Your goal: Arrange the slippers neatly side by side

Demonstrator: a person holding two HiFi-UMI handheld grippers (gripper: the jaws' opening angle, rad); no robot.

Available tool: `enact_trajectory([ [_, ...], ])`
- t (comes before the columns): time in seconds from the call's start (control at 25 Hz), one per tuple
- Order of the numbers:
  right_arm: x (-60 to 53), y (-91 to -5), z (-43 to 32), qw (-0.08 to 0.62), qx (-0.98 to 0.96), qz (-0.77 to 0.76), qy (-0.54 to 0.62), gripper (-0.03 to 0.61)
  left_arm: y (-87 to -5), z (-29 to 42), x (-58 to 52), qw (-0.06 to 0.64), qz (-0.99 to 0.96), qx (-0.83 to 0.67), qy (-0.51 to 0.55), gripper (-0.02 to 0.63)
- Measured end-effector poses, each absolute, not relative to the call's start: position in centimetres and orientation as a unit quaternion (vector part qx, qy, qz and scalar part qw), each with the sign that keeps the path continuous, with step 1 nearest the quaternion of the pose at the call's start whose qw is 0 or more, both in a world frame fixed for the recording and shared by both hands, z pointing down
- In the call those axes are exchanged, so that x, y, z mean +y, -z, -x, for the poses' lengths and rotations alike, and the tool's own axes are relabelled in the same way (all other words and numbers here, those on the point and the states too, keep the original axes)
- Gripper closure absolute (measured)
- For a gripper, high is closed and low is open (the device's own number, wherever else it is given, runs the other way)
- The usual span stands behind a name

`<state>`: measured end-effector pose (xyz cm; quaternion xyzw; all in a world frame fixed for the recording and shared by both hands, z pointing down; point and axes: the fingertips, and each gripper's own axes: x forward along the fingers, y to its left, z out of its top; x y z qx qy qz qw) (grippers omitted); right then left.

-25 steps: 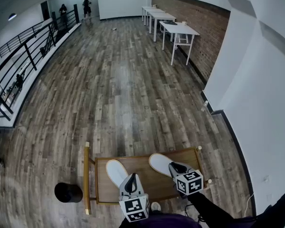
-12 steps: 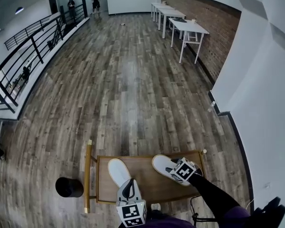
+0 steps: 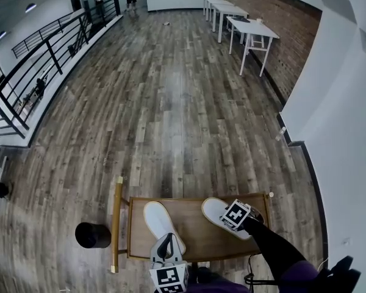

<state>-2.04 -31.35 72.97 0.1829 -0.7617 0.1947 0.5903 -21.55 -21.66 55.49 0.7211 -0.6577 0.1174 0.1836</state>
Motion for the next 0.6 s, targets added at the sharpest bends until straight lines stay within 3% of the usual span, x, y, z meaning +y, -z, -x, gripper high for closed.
enact_trajectory([
  [0.04,-31.4,-73.0,2.0,0.591,-0.761,-0.183,-0.198,0.409,-55.5,21.6,-21.7,0.184,-0.721,-0.657,-0.118,0.614],
  [0.12,-31.5,-72.9,1.9,0.59,-0.76,-0.19,-0.197,0.545,-55.6,21.7,-21.7,0.185,-0.721,-0.657,-0.119,0.614],
  [0.36,-31.0,-72.4,1.8,0.561,-0.759,-0.209,-0.255,0.563,-55.8,21.4,-22.1,0.182,-0.726,-0.653,-0.114,0.614],
  [0.6,-32.1,-69.5,1.6,0.427,-0.754,-0.28,-0.414,0.565,-55.5,20.8,-22.4,0.183,-0.733,-0.646,-0.109,0.614],
])
